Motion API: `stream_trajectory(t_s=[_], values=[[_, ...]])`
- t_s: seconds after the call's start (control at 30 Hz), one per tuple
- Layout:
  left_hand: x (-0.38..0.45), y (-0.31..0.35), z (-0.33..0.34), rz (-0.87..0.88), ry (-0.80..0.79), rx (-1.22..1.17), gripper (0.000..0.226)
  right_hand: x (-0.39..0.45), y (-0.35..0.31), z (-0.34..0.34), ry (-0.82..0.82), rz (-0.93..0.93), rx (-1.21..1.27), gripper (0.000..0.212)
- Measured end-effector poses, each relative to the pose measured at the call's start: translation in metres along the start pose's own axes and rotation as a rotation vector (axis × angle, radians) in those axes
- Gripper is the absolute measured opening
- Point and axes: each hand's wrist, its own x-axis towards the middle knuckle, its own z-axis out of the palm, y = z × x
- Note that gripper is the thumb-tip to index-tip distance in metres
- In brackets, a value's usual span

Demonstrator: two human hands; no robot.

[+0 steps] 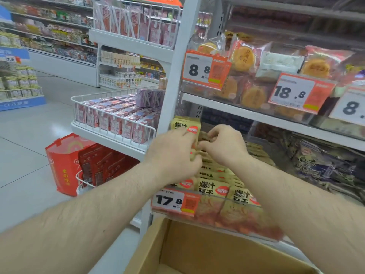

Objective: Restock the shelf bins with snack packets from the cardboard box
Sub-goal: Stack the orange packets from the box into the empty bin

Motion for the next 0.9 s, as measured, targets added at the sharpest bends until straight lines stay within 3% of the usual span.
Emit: stream_trajectory(t_s=[0.1,0.23,0.33,0.43,0.53,0.6,0.77,0.9], values=[[-0.035,0.03,-0.008,0.022,0.005,-0.206,0.022,-0.065,0.007,-0.016,0.12,-0.11,0.057,0.019],[-0.077,0.047,0.02,-0.006,-0.351,-0.294,0.009,-0.149,0.046,-0.002,0.054,-0.166,-0.007,0.016],[-0.097,0.046,0.059,-0.057,-0.631,-0.261,0.008,-0.187,0.089,0.038,-0.188,-0.059,-0.105,0.012],[-0.121,0.035,0.097,-0.16,-0.885,-0.254,0.013,-0.205,0.136,0.099,-0.575,0.183,-0.162,0.013],[-0.142,0.026,0.123,-0.172,-1.055,-0.214,0.019,-0.234,0.178,0.161,-0.905,0.502,-0.047,0.011],[-0.148,0.022,0.135,-0.178,-1.109,-0.219,0.021,-0.261,0.2,0.198,-1.012,0.672,-0.017,0.025],[-0.151,0.021,0.151,-0.23,-1.166,-0.309,0.02,-0.312,0.221,0.268,-0.97,0.972,0.107,0.033],[-0.154,0.022,0.155,-0.339,-1.171,-0.421,0.016,-0.32,0.235,0.291,-0.899,0.955,0.125,0.034]])
